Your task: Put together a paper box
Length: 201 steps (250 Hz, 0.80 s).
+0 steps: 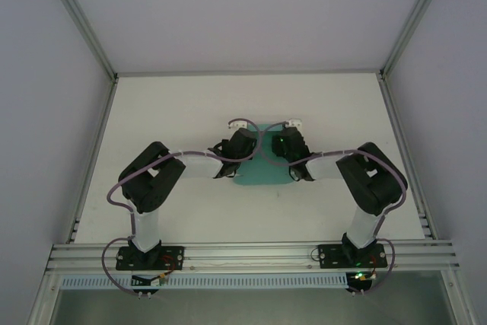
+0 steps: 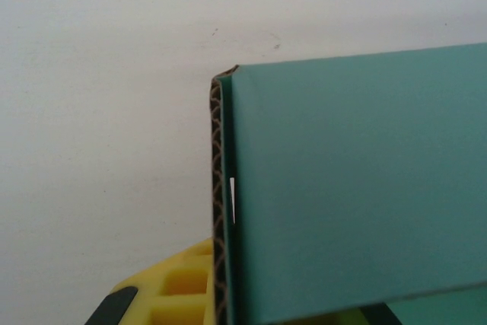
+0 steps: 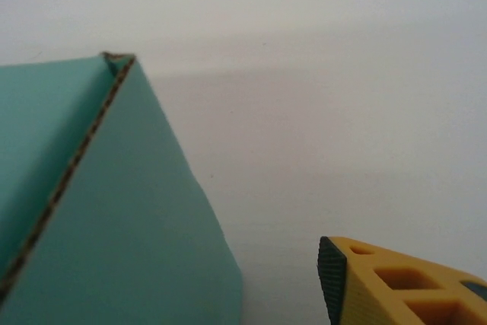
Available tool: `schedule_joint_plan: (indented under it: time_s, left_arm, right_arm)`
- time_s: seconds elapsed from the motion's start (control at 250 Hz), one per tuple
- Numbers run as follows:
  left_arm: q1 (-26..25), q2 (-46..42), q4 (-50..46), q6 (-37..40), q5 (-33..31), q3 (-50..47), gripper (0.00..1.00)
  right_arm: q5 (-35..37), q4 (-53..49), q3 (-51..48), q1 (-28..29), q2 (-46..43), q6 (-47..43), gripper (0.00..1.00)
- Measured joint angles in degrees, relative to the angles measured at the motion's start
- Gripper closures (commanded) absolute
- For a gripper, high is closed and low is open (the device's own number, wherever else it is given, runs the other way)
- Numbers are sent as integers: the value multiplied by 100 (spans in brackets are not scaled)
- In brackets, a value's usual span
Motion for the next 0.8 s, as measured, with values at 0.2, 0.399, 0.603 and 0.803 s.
schedule_joint_plan:
  time_s: [0.2, 0.399, 0.603, 0.803]
  left_arm:
    - [0, 0, -57, 107, 7, 37, 100]
    - [0, 0, -63, 129, 28, 37, 100]
    - [0, 13, -177, 195, 46, 111, 100]
    - [0, 74, -269, 192, 37, 221, 100]
  right_arm:
    - [-675, 297, -107, -20, -116, -444, 33]
    - [-785, 225, -68, -17, -205, -590, 43]
    - [-739, -59, -57, -17, -208, -776, 33]
    - [-883, -273, -57, -20, -258, -984, 16]
